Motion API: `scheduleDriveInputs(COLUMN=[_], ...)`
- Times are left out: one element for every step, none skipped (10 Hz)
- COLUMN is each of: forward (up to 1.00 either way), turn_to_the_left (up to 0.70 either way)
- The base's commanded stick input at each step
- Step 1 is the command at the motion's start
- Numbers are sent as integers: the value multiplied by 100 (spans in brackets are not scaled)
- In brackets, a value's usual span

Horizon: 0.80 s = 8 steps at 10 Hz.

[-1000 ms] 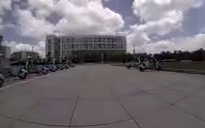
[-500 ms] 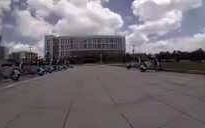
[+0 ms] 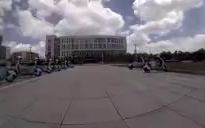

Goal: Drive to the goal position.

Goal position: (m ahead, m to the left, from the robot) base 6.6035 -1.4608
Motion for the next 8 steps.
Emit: scheduleDriveInputs(forward=[70, 70, 70, 70, 70, 70, 70, 70], turn_to_the_left=[0, 0, 0, 0, 0, 0, 0, 0])
